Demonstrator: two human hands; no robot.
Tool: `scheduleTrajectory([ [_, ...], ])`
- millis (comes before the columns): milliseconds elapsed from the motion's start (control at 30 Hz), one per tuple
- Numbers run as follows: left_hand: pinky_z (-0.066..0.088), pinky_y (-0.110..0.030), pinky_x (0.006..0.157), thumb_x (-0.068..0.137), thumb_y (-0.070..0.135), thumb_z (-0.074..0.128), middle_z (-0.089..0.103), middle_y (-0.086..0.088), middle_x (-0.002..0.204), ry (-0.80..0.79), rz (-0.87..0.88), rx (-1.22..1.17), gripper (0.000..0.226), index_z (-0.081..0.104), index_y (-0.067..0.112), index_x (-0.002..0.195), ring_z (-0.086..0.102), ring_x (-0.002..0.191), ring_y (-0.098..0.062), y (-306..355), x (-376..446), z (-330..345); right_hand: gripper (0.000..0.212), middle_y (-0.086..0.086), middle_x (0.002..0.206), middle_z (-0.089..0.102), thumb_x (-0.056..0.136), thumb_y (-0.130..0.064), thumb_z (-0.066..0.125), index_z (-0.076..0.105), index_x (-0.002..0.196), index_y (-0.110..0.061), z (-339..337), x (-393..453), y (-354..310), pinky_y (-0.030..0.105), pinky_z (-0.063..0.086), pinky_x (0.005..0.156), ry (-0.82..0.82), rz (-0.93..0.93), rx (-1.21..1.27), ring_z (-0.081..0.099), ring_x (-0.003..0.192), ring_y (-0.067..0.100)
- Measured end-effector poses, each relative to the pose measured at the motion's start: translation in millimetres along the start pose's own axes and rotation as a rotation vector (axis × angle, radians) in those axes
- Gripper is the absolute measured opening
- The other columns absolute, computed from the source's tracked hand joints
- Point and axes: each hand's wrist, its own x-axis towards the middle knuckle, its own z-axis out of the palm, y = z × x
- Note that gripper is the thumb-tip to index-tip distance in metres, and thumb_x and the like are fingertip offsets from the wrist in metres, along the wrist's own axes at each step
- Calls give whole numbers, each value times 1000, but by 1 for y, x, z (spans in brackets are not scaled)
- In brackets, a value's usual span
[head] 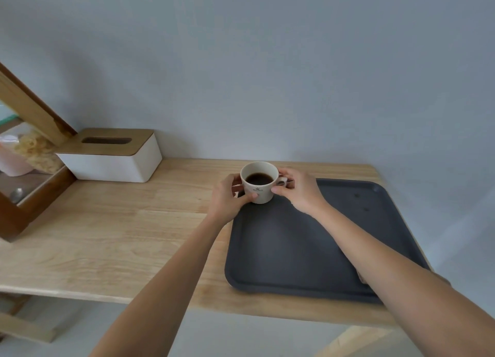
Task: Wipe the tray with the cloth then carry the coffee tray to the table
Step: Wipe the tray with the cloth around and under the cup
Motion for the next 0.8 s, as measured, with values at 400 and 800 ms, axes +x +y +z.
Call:
scheduleTrajectory([
  [400, 13, -46, 120, 92, 59, 40, 5, -11, 163, -67, -93, 550, 83, 5, 14, 153, 3, 151, -26, 2, -112, 34, 45, -14, 137, 55, 90, -38, 59, 51, 134, -36, -90, -109, 48, 24, 33, 108, -87, -60, -316, 47, 132, 6],
  [800, -2, -50, 120, 46, 104, 14, -12, -17, 162, -109, -122, 808, 137, -3, 20, 153, -14, 150, -28, 7, -145, 47, 61, -24, 156, 15, 99, -32, 44, 7, 145, -47, -100, -185, 73, 25, 31, 115, -317, -213, -617, 8, 145, -6],
])
